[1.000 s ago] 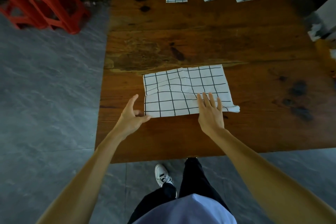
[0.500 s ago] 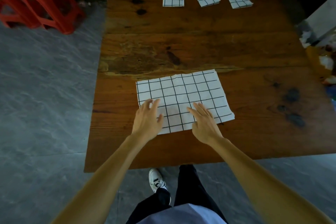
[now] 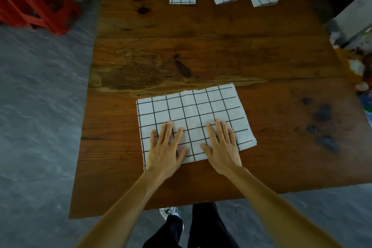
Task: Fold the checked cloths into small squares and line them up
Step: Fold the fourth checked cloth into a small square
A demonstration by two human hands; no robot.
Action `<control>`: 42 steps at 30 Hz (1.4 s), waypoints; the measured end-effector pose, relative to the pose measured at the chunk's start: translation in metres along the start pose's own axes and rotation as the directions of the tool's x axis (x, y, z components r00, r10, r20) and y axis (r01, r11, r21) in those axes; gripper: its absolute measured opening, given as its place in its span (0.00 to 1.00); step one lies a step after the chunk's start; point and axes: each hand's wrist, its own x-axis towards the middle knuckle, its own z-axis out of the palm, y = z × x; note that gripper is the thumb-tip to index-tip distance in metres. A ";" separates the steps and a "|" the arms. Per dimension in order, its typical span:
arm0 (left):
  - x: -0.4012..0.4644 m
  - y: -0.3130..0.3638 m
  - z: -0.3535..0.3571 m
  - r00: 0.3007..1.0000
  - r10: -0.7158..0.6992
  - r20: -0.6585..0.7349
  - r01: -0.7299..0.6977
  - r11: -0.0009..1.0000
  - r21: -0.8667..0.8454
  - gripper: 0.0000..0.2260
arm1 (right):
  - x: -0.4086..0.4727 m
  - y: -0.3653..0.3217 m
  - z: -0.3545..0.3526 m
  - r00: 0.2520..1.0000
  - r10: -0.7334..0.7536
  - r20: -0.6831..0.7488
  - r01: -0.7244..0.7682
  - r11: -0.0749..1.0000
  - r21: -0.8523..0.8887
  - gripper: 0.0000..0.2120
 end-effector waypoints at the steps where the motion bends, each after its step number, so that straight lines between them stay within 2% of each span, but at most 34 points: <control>1: 0.001 0.001 0.000 1.000 -0.005 -0.019 0.005 1.000 -0.007 0.33 | 0.000 0.000 0.000 1.000 0.003 -0.019 -0.002 1.000 0.021 0.37; 5: 0.012 0.010 -0.002 0.993 0.034 -0.116 -0.038 0.999 -0.038 0.31 | 0.008 -0.005 -0.008 0.994 0.009 -0.113 -0.001 0.997 0.071 0.34; 9: 0.024 0.016 0.003 0.994 0.021 -0.105 -0.026 0.999 -0.042 0.31 | 0.038 -0.009 -0.022 0.981 0.024 -0.191 0.000 0.992 0.125 0.30; 11: 0.025 0.015 0.008 0.997 -0.001 -0.076 -0.002 0.999 -0.043 0.30 | 0.049 -0.003 -0.022 0.982 0.066 -0.175 -0.042 0.990 0.134 0.28; 19: 0.020 0.011 0.013 0.997 -0.021 -0.077 0.018 0.999 -0.048 0.32 | 0.031 0.028 -0.007 0.978 0.177 -0.113 -0.170 0.983 0.074 0.33; 30: 0.009 0.007 0.015 0.992 -0.116 -0.055 0.113 0.992 -0.058 0.33 | 0.028 0.031 -0.006 0.976 0.179 -0.128 -0.172 0.983 0.059 0.32; 32: 0.009 0.007 0.016 0.991 -0.120 -0.059 0.116 0.991 -0.058 0.33 | 0.027 0.026 -0.009 0.980 0.125 -0.154 -0.120 0.992 0.045 0.32; 37: 0.009 0.008 0.016 0.991 -0.118 -0.056 0.116 0.993 -0.039 0.33 | 0.043 -0.020 -0.008 0.972 -0.201 -0.119 0.208 0.977 0.046 0.29; 39: 0.008 0.007 0.017 0.992 -0.115 -0.053 0.113 0.993 -0.046 0.33 | 0.046 -0.027 -0.003 0.974 -0.207 -0.096 0.210 0.977 0.026 0.28; 42: 0.005 0.005 0.016 0.990 -0.125 -0.057 0.122 0.991 -0.060 0.33 | 0.041 -0.018 0.002 0.989 -0.128 -0.079 0.126 0.992 -0.030 0.29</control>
